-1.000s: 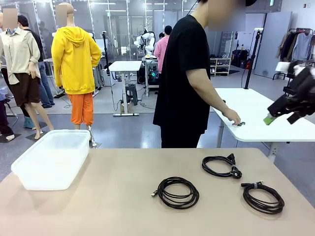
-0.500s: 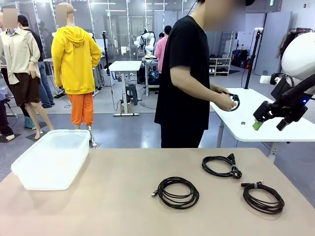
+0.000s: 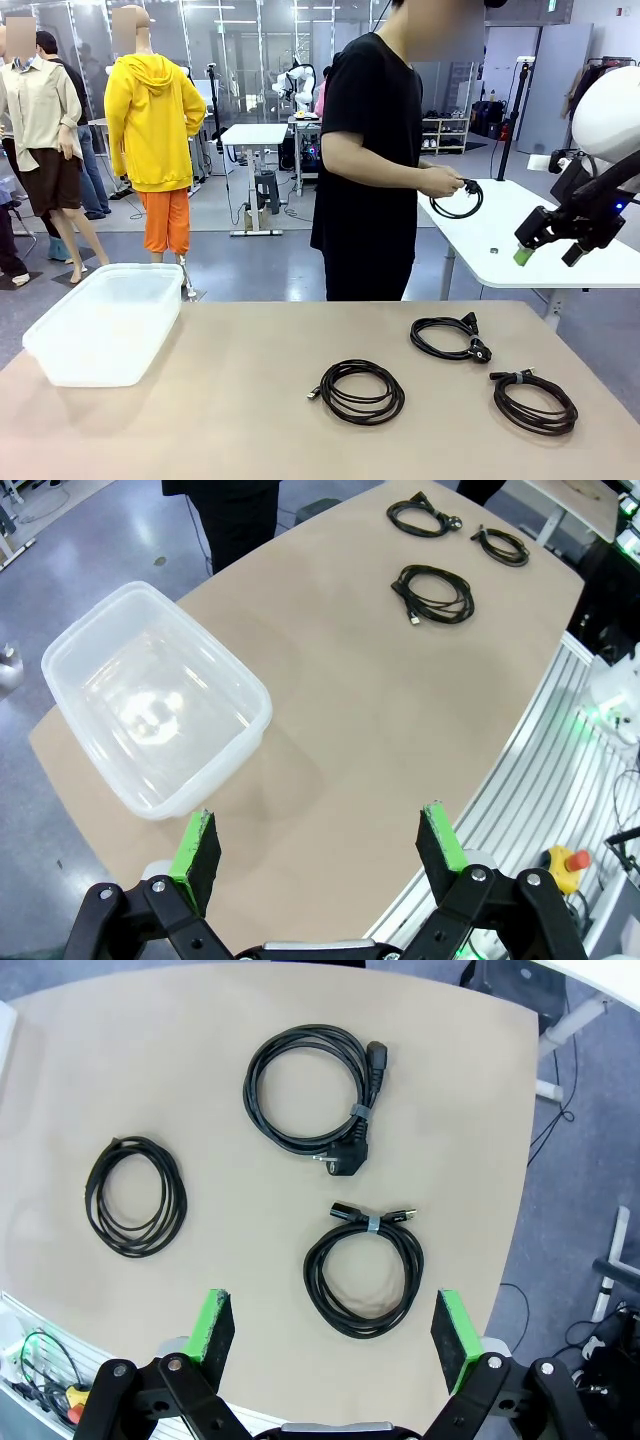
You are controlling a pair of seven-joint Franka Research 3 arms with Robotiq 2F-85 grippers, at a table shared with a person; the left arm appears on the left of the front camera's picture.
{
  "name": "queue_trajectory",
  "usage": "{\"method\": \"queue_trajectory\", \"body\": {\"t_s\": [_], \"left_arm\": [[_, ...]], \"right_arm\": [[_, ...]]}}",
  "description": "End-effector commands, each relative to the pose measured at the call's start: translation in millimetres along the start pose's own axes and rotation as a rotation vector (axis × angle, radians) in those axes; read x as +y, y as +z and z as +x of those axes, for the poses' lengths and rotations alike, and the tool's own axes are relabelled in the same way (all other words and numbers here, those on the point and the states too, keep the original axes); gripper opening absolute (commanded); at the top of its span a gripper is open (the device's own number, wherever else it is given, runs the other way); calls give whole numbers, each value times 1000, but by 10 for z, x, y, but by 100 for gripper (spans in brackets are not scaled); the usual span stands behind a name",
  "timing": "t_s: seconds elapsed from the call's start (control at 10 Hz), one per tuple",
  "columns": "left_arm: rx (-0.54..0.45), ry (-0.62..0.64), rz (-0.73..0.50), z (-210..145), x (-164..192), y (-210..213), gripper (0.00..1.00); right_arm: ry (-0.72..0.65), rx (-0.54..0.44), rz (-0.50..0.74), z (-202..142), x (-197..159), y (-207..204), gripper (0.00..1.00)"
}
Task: Organize and store the cables.
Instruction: Place the Power Cable into the Organizing box.
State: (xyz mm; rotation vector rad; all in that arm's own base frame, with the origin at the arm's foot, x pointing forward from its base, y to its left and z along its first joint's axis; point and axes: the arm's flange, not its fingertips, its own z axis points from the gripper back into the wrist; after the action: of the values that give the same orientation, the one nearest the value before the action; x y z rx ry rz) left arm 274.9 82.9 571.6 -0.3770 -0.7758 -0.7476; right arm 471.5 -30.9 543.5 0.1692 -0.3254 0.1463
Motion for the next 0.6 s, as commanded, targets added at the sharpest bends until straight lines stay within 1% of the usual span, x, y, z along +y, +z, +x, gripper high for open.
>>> {"method": "queue_trajectory", "body": {"t_s": [0.0, 0.1, 0.2, 0.4, 0.5], "left_arm": [[-4, -7, -6, 11, -5, -4, 100], [-4, -7, -6, 11, -5, -4, 100], [-4, -7, -6, 11, -5, -4, 100], [-4, -7, -6, 11, -5, -4, 100], [-4, -7, -6, 11, -5, -4, 100]], "right_arm": [[0, 0, 0, 0, 1, 0, 100], [2, 48, -9, 190, 56, -128, 100], [-34, 83, -30, 366, 104, -236, 100], [-113, 191, -91, 688, 131, -546, 100], [-132, 231, -79, 818, 127, -682, 100]]}}
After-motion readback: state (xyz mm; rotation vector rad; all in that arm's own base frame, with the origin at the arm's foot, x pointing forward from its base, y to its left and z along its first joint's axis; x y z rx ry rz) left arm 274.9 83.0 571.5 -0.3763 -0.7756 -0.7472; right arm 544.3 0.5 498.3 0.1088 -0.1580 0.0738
